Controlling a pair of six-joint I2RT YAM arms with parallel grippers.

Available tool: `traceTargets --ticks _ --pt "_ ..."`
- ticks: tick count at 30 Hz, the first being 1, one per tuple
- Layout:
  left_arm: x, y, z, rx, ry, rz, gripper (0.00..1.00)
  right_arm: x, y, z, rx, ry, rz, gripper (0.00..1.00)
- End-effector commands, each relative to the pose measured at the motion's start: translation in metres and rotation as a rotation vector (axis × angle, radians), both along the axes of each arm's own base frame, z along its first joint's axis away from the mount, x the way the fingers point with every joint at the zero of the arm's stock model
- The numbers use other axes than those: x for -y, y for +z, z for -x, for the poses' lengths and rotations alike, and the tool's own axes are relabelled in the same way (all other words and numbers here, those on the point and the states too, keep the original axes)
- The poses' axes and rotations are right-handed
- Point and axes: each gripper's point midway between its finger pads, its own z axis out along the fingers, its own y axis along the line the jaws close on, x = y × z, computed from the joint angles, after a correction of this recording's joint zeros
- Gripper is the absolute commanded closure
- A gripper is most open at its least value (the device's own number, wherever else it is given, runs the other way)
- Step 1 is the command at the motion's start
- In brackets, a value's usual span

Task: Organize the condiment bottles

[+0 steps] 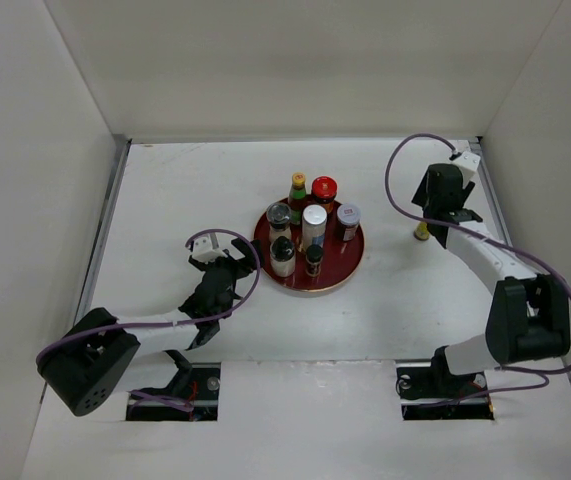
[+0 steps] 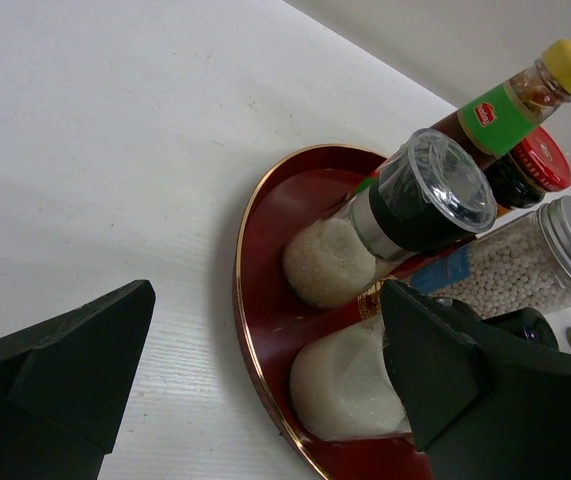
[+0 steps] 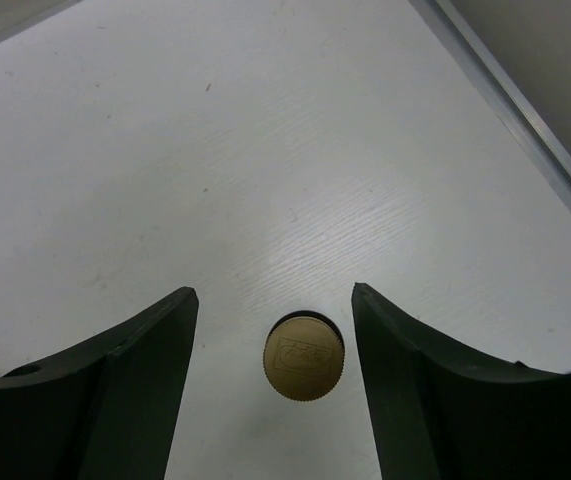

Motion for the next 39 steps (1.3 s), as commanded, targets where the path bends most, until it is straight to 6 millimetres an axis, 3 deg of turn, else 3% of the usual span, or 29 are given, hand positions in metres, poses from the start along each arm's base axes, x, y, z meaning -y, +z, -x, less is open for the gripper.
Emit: traceTargets --ticks 1,9,14,17,20,24,27,29,34,39 --pt "0.007 0.023 -0.005 0.056 -0.006 0.061 0.0 0.0 0.001 -0.005 0.014 0.0 -0.008 0.34" --pt "0.005 0.023 -0.005 0.058 0.0 0.062 0.0 0.0 -0.005 -0.002 -0.014 0.0 -0.005 0.48" --pt "0.007 0.023 -0.005 0.057 -0.007 0.062 0.0 0.001 -0.012 -0.001 -0.045 0.003 0.002 0.51" --pt "0.004 0.022 -0.005 0.057 0.003 0.06 0.0 0.001 -0.021 0.005 -0.061 -0.001 0.001 0.64" --pt "0.006 0.021 -0.006 0.052 -0.006 0.057 0.0 0.002 -0.01 0.008 -0.022 -0.011 -0.014 0.73" --pt "0.005 0.022 -0.005 0.054 0.0 0.059 0.0 -0.003 0.027 0.017 0.07 -0.006 -0.011 0.75" --pt "0.006 0.022 -0.006 0.054 -0.003 0.057 0.0 -0.03 0.058 0.027 0.156 0.069 -0.036 0.75" --pt "0.003 0.024 -0.005 0.06 0.005 0.062 0.0 -0.06 0.07 0.037 0.192 0.151 -0.056 0.75" --pt "-0.001 0.023 -0.007 0.058 0.025 0.059 0.0 -0.135 0.07 0.057 0.211 0.346 -0.12 0.73" --pt "-0.013 0.028 -0.006 0.076 0.072 0.073 0.0 -0.203 0.072 0.061 0.231 0.502 -0.194 0.73"
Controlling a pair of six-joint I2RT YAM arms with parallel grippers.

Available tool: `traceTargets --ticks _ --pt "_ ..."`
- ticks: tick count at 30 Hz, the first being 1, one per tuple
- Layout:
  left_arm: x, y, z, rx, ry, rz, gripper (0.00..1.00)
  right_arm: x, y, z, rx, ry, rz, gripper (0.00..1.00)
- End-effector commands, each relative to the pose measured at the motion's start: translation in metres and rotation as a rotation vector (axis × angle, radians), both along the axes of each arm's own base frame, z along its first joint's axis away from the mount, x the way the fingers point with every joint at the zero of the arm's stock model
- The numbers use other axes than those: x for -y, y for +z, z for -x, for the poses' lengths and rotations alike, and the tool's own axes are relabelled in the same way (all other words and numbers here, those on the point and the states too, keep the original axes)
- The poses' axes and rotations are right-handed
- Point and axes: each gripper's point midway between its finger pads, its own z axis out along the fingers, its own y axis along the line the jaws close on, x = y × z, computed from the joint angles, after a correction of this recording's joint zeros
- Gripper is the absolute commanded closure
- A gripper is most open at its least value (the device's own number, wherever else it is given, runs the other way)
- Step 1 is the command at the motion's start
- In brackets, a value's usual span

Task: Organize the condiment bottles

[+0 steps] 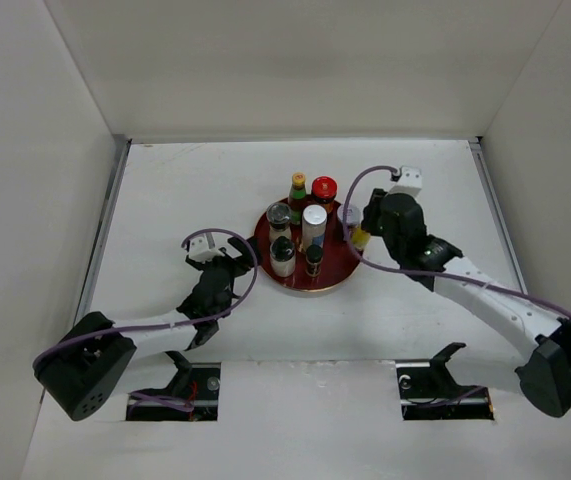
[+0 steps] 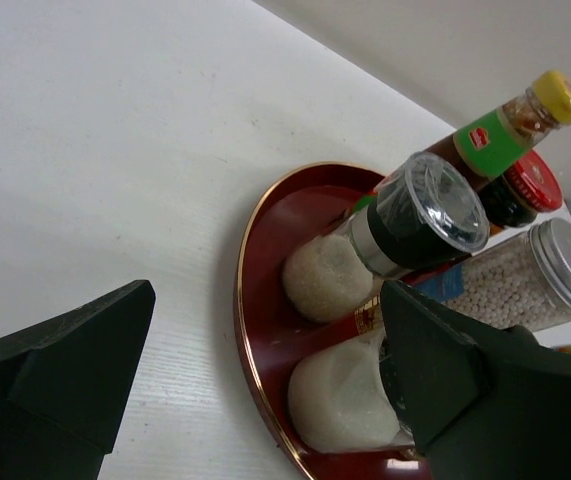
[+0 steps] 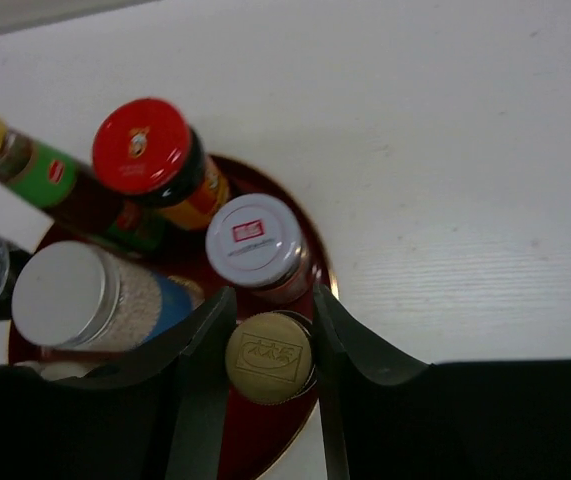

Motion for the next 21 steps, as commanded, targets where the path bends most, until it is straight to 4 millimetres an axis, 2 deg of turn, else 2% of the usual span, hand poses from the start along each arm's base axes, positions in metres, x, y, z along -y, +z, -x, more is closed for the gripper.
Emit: traceTargets --ticks 1,5,8,11,14,18,21 --pt "-0.011 0.021 -0.004 0.059 0.059 0.059 0.0 -0.043 0.02 -0.009 0.074 0.078 -0.103 0.73" --pt "-0.015 0.024 -0.003 0.068 0.069 0.067 0.0 -0.073 -0.001 -0.017 0.038 0.126 -0.083 0.73" --pt "-0.018 0.021 -0.005 0.056 0.083 0.058 0.0 -0.085 -0.02 -0.02 0.006 0.142 -0.061 0.73" --pt "-0.016 0.018 -0.006 0.04 0.078 0.053 0.0 -0.091 -0.028 -0.018 -0.003 0.145 -0.034 0.69" --pt "-0.016 0.017 -0.009 0.028 0.091 0.049 0.0 -0.092 -0.028 -0.013 0.003 0.142 -0.029 0.46" --pt "-0.016 0.016 -0.011 0.012 0.093 0.043 0.0 -0.084 -0.013 -0.007 0.034 0.129 -0.046 0.33" --pt "-0.017 0.02 -0.013 0.011 0.099 0.045 0.0 -0.075 0.002 0.002 0.066 0.127 -0.069 0.18"
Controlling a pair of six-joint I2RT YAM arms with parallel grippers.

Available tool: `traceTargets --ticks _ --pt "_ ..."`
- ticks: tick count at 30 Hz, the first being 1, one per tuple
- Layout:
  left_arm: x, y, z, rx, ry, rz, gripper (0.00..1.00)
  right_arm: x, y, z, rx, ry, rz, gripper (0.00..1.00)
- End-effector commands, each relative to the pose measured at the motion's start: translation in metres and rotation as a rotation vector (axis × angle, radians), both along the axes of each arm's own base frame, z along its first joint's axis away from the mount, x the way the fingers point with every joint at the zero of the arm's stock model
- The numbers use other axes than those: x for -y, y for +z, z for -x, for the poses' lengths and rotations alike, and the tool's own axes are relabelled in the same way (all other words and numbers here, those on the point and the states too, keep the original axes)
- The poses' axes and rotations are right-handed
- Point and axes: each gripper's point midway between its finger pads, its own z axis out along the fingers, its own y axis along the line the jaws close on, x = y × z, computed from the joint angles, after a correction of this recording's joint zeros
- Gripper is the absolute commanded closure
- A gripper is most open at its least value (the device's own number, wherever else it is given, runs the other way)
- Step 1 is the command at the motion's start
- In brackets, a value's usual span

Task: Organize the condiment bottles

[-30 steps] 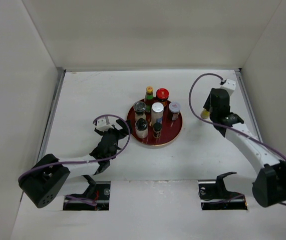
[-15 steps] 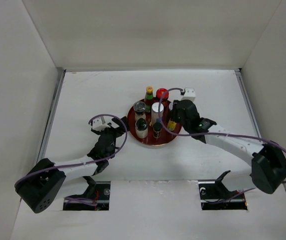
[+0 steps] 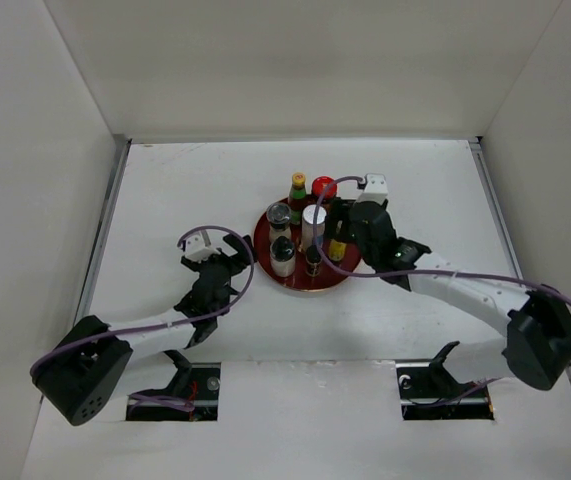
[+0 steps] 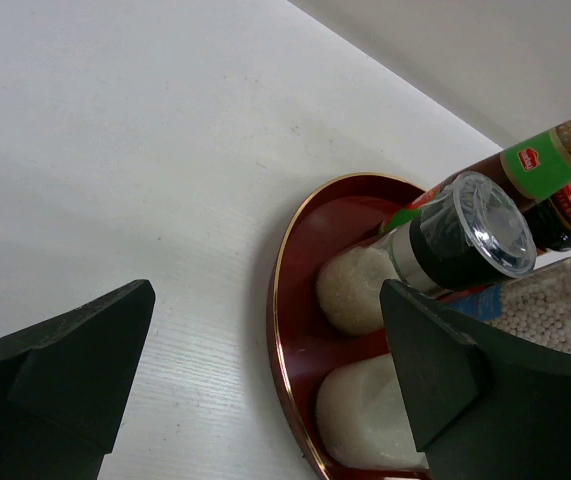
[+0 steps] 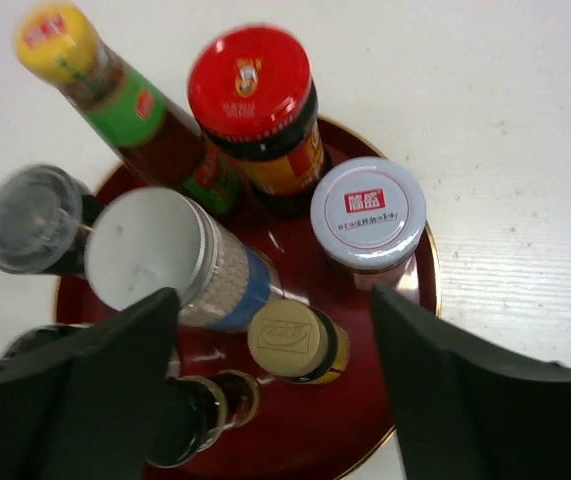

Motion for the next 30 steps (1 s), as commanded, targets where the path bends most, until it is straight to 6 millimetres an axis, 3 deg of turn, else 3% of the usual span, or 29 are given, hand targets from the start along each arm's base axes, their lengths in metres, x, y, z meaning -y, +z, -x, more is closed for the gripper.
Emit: traceTargets --ticks 1,3,9,13,18,22,30 --pt "0.002 0.024 -0.01 0.043 0.021 0.049 0.0 0.011 0.047 0.004 0.118 -0.032 -0.091 0.13" --pt "0.001 0.026 -0.009 0.044 0.017 0.047 0.0 0.03 0.052 0.007 0.14 -0.072 -0.105 0.0" --pt "-0.009 0.027 -0.011 0.03 0.045 0.027 0.0 0.109 0.059 0.013 0.24 -0.265 -0.224 0.0" --pt "-0.019 0.013 -0.02 -0.06 0.085 -0.032 0.0 0.15 0.038 0.011 0.252 -0.384 -0.318 0.0" --pt "-0.021 0.001 -0.021 -0.172 0.101 -0.085 0.0 0.163 0.006 0.007 0.18 -0.444 -0.363 0.0" --pt "-0.023 0.007 -0.018 -0.208 0.101 -0.103 0.0 0.167 -0.013 0.008 0.162 -0.479 -0.384 0.0" --pt "-0.036 0.006 -0.016 -0.225 0.13 -0.105 0.0 0.173 -0.016 0.009 0.171 -0.496 -0.392 0.0"
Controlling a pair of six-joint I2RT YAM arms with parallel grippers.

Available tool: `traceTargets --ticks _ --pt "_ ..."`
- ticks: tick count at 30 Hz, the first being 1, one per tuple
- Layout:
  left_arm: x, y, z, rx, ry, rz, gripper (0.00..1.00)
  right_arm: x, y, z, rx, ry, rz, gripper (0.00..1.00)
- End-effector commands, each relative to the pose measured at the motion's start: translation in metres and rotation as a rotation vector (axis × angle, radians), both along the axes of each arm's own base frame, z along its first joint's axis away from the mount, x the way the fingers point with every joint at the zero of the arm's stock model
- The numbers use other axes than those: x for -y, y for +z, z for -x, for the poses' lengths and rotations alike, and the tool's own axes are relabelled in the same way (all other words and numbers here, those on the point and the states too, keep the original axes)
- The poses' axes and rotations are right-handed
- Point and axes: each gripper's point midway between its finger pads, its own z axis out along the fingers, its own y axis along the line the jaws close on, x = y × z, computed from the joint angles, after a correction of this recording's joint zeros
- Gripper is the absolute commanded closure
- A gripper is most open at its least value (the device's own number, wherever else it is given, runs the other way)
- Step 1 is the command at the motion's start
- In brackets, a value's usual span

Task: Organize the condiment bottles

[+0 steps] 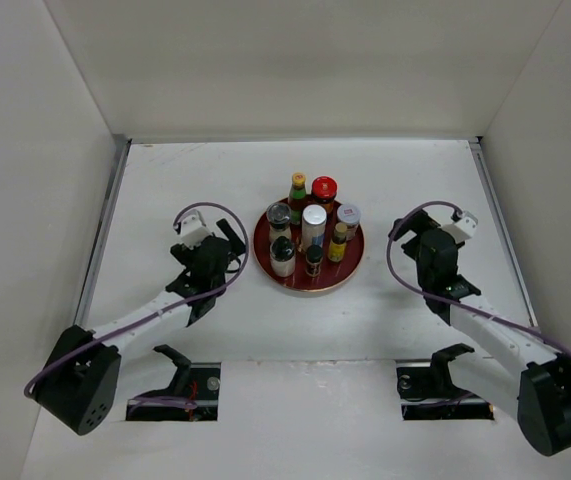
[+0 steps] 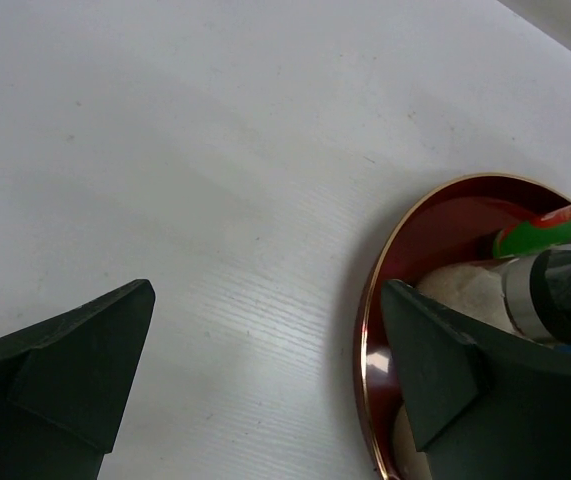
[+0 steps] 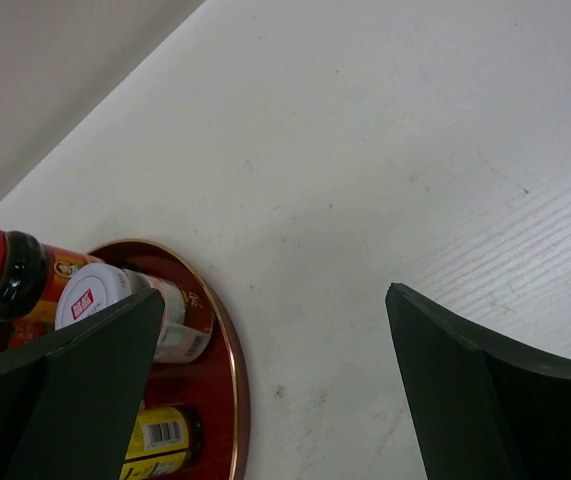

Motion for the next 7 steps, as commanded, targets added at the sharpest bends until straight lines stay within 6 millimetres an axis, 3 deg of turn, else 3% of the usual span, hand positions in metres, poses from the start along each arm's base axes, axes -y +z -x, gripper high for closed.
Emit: traceTargets --ticks 1,7 --pt "-0.002 0.012 -0.004 0.018 0.012 0.023 0.0 -0.001 0.015 -0.008 0.072 -0.01 -0.039 0.0" --pt "-0.004 0.013 -0.001 0.001 0.009 0.015 0.0 -0.017 0.007 -0.018 0.036 0.039 -0.006 0.0"
